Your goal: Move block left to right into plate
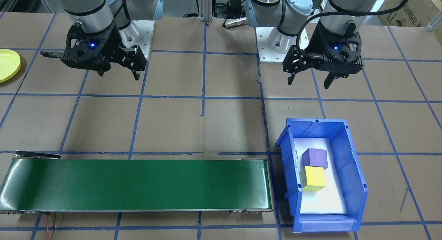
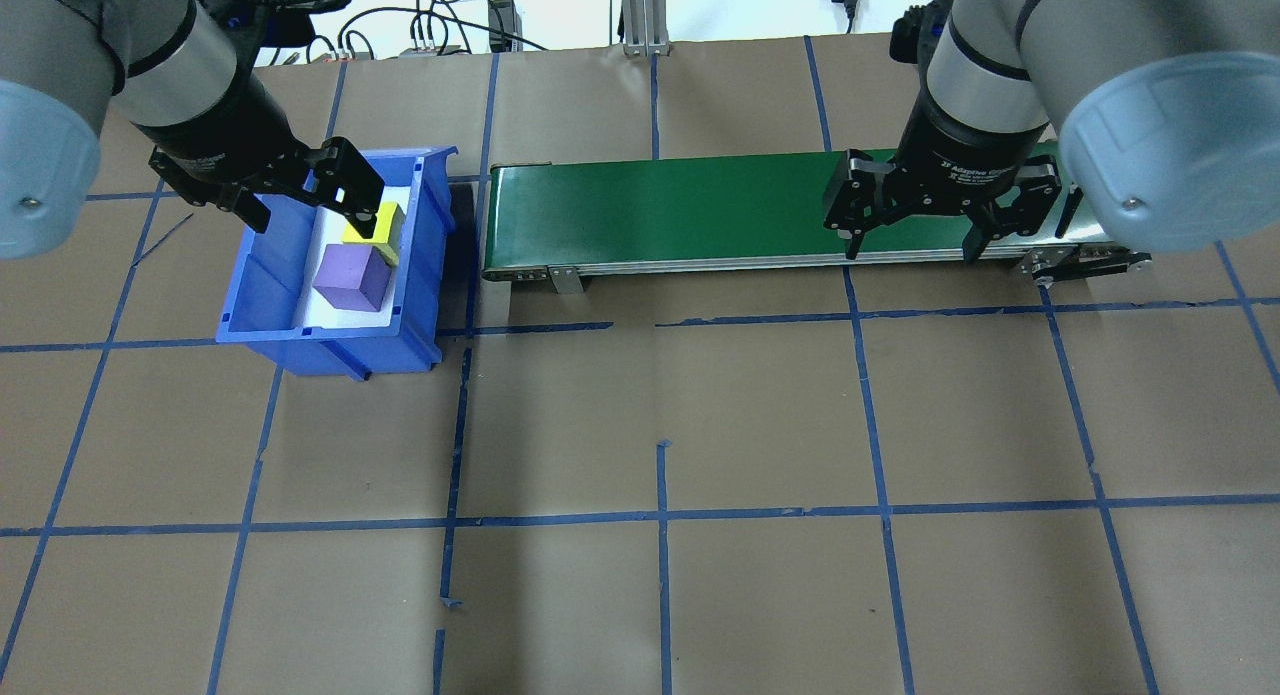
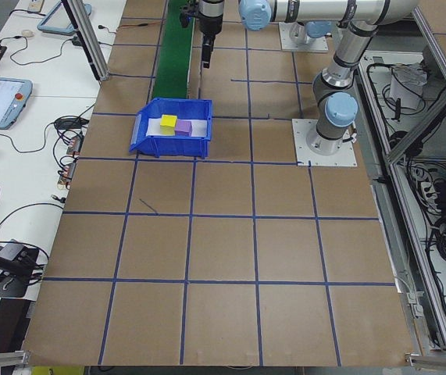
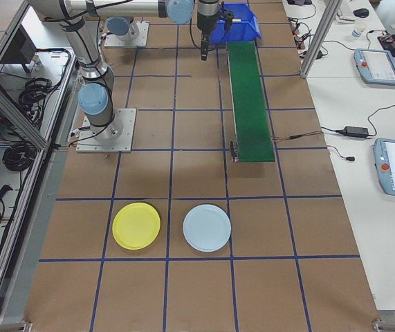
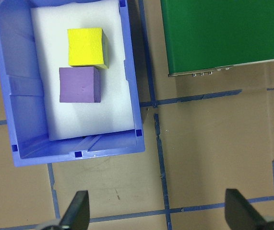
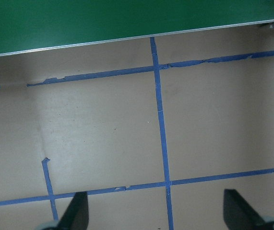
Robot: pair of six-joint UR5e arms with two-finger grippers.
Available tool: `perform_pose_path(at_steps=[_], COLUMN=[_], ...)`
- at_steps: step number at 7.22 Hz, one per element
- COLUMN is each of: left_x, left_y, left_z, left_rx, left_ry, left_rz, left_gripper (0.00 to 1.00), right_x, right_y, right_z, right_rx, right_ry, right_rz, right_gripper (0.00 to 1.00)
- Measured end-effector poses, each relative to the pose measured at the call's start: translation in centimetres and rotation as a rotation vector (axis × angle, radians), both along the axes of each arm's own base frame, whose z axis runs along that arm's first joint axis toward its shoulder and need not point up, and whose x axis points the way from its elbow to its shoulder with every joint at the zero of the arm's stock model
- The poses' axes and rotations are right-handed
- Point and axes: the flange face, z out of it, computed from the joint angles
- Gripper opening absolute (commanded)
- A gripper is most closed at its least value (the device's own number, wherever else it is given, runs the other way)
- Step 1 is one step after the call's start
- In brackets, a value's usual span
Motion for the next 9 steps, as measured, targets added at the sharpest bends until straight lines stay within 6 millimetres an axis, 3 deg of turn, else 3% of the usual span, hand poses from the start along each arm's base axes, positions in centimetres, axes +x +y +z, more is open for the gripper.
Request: perform_pose_path(at_steps=[2, 4, 6, 8, 9], left_x=[1.5, 5.6, 9.1, 10.1, 10.1], left_y=[-2.4, -5.9, -9.3, -11.1, -11.1], left_z=[-3.9, -6.6, -10.9, -14.7, -16.3], left_rx=[0.044, -0.004, -0.023, -0.016, 0.007], left_ry=[0.005, -0.001, -0.002, 0.002, 0.010], left_rz=[-0.014, -0.057, -0.075, -0.075, -0.070], left_gripper=[1.00, 1.00, 1.00, 1.00, 1.00], right_x=[0.0, 0.0, 0.0, 0.0, 0.0], right_y=[0.0, 0.0, 0.0, 0.0, 0.0], right_z=[0.0, 0.0, 0.0, 0.0, 0.0], right_rx=[0.000, 0.000, 0.000, 0.000, 0.000], right_ry=[0.000, 0.000, 0.000, 0.000, -0.001], right_rz=[0.000, 0.000, 0.000, 0.000, 0.000], right_gripper=[1.00, 1.00, 1.00, 1.00, 1.00])
